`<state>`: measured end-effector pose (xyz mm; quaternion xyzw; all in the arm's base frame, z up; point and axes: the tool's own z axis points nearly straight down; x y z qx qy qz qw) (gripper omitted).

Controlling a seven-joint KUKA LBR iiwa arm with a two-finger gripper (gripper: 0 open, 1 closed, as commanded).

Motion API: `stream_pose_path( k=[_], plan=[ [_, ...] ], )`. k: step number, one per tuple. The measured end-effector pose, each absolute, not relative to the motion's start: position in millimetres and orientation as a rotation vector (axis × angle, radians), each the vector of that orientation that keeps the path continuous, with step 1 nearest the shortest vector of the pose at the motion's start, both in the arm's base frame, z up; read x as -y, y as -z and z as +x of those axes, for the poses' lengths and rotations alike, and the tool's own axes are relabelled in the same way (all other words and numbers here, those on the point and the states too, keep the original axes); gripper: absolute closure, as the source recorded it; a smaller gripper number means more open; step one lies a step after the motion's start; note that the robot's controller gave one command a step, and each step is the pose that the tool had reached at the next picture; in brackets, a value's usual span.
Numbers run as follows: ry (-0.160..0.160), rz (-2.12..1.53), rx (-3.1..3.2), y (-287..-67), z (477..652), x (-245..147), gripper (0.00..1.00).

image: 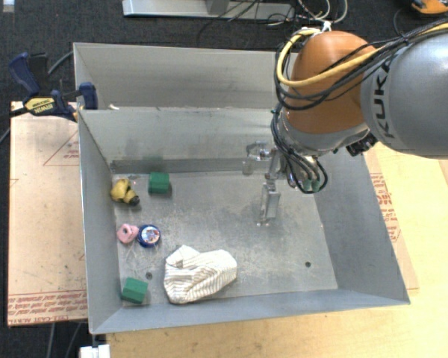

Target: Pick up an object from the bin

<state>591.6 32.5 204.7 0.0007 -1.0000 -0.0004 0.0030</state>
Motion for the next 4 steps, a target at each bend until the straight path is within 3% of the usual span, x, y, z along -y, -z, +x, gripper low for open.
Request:
stream_pose_path(
  k=[1, 2, 3, 4],
  plan=[
    [0.002, 0.000, 3.144, -210, 593.0, -32, 0.00],
    [0.003, 0.115, 3.136, -122, 535.1, -115, 0.00],
    [0.004, 0.052, 3.143, -104, 557.4, -117, 0.00],
    [0.005, 0.230, 3.131, -70, 519.2, -94, 0.00]
  ],
)
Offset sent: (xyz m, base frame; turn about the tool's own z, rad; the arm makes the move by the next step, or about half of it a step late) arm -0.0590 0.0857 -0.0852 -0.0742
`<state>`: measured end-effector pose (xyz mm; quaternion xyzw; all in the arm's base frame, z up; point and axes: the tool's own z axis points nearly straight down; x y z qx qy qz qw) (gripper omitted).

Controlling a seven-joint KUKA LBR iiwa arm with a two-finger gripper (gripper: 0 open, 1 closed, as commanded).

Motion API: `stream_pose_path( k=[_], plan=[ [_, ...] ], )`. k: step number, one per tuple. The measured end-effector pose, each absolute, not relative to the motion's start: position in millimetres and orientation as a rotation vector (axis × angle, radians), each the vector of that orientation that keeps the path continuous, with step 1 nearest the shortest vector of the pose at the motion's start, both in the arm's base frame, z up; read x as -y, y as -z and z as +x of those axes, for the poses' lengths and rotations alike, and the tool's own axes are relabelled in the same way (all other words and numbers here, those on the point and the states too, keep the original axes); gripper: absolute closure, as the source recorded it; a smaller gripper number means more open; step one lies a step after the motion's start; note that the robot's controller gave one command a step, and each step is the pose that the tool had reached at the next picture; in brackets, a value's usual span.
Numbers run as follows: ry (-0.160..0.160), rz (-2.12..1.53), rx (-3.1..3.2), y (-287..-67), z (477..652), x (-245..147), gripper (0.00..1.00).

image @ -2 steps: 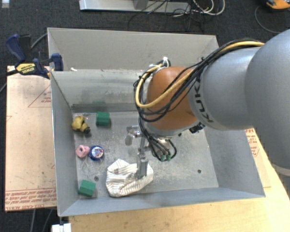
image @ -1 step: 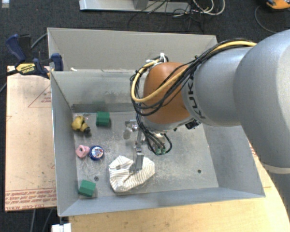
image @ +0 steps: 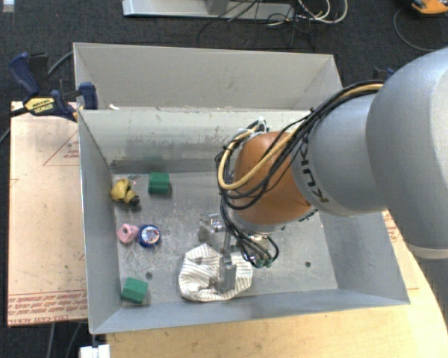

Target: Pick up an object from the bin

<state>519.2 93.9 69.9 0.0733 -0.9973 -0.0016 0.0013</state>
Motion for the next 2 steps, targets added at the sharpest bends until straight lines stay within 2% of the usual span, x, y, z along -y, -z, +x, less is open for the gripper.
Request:
stream_pose_path(
  k=[1, 2],
  plan=[
    [0.007, 0.494, 3.106, -70.1, 512.8, -93.9, 1.00],
    [0.007, 0.494, 3.106, -70.1, 512.8, -93.9, 1.00]
  ],
)
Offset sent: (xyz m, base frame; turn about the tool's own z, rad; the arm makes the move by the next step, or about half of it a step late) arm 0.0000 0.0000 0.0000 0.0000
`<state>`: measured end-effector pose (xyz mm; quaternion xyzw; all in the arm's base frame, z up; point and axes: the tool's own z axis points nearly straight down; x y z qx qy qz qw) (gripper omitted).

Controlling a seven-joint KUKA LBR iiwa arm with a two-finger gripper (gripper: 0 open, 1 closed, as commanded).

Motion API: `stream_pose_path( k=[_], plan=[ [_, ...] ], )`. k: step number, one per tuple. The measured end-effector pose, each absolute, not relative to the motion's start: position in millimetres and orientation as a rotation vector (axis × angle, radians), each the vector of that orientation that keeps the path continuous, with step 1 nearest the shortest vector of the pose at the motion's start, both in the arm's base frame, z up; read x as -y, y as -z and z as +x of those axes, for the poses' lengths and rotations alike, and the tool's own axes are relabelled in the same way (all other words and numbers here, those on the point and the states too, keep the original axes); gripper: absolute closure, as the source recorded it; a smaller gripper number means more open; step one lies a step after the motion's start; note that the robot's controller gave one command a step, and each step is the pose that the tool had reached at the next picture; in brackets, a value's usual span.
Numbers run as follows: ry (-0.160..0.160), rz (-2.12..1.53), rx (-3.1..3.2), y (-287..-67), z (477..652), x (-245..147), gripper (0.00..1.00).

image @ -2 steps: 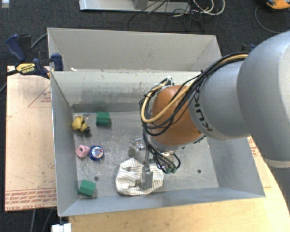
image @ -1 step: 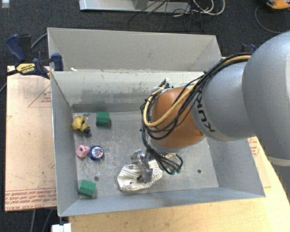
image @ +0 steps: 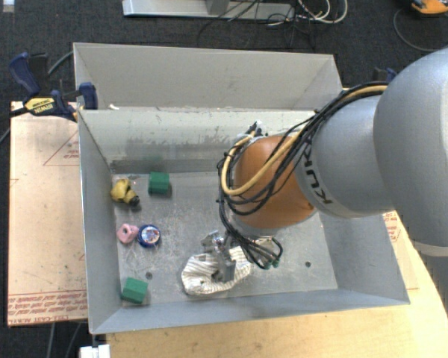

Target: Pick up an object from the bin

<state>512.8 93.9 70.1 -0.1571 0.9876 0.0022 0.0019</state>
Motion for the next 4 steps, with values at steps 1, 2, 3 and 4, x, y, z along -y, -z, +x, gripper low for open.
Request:
stream_pose_path(
  k=[1, 2, 3, 4],
  plan=[
    [-0.007, -0.493, -3.099, -70.1, 512.9, -93.8, 1.00],
    [-0.007, -0.493, -3.099, -70.1, 512.9, -93.8, 1.00],
    [-0.007, -0.493, -3.099, -70.1, 512.9, -93.8, 1.00],
    [-0.007, -0.493, -3.099, -70.1, 512.9, -93.8, 1.00]
  ],
)
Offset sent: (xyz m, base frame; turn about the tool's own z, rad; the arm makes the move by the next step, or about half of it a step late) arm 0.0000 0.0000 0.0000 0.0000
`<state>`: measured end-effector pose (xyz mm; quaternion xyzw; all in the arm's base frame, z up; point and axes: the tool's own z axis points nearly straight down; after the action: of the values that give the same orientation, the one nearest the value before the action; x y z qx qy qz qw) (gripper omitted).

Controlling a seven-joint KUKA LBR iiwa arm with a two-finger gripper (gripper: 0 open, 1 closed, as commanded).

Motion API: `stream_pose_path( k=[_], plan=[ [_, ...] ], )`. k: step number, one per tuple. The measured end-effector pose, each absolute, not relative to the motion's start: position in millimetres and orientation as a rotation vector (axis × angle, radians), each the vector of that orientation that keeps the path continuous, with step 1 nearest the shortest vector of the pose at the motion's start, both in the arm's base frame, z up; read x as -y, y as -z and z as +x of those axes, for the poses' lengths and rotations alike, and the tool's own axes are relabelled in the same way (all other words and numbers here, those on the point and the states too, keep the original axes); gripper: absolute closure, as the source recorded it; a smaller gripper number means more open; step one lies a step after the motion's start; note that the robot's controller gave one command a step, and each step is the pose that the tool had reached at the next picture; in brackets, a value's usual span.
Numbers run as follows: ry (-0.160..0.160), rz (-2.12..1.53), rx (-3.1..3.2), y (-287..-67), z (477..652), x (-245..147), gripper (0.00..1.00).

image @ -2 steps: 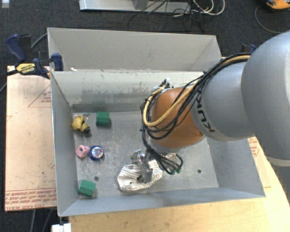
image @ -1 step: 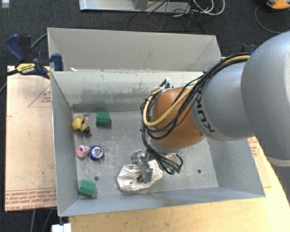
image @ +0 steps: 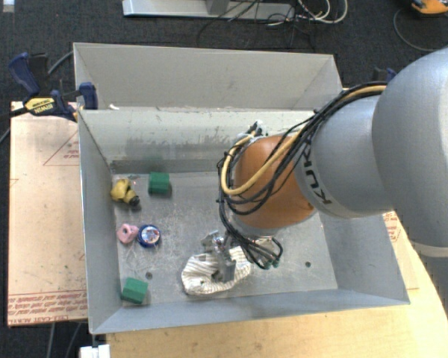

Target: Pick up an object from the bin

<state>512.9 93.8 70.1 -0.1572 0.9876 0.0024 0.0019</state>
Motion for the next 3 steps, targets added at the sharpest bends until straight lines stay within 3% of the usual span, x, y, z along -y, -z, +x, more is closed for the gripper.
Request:
stream_pose_path(
  k=[3],
  plan=[
    [-0.008, -0.493, -3.099, -70.0, 512.9, -93.7, 1.00]
  ],
)
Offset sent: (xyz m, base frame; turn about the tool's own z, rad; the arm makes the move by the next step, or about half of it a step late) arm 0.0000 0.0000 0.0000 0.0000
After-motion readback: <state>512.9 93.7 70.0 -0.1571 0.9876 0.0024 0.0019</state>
